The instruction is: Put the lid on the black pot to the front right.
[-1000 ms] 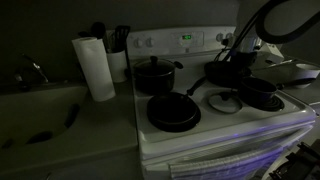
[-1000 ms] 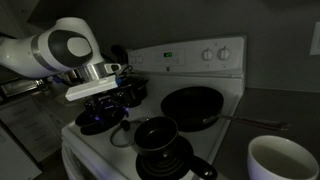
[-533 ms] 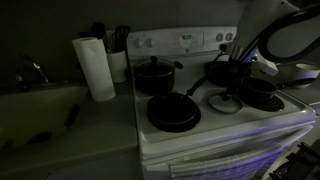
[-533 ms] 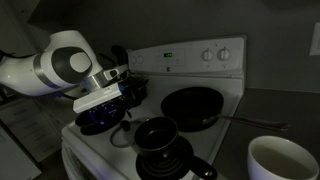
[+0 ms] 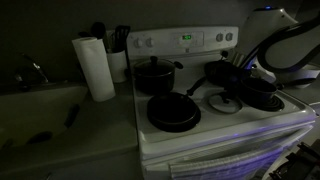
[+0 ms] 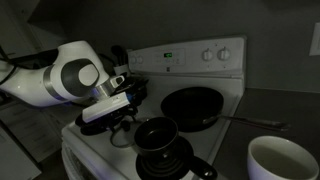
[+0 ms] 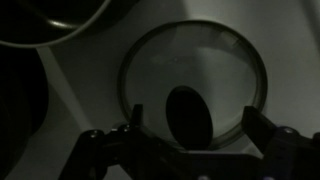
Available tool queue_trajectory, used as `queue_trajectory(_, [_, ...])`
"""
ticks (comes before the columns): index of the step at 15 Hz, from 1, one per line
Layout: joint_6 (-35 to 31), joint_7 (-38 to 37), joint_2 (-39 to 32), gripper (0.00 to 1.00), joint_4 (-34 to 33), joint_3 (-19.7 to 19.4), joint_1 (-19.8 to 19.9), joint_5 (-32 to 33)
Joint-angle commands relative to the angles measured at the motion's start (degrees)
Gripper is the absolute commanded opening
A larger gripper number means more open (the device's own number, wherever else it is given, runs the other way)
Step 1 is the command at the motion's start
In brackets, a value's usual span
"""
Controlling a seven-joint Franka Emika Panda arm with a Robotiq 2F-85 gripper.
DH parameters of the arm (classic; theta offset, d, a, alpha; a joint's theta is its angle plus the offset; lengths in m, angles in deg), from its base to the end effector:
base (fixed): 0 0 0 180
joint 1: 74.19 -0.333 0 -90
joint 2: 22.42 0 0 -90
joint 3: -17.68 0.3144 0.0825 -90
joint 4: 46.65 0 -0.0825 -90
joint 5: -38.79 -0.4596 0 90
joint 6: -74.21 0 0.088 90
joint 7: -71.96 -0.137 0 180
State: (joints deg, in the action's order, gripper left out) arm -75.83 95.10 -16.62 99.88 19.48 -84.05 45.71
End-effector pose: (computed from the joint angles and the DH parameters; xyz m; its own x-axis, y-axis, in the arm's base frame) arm 0.5033 0.1044 0.2295 0.7502 0.6514 0.1135 0.6379 -0.7582 0.1349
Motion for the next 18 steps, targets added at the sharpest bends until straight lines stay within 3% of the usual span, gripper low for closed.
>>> queue_trajectory(1, [-5.16, 5.75, -1.73, 1.00, 1.96, -0.58, 1.15, -5.16])
queue_trajectory(6, [-10.74, 17.99, -3.44, 1.00, 2.67, -1.13, 0.78, -18.75])
queue_trajectory(18, [1.05, 16.97, -2.32, 1.00, -1.02, -0.24, 2.42, -8.23])
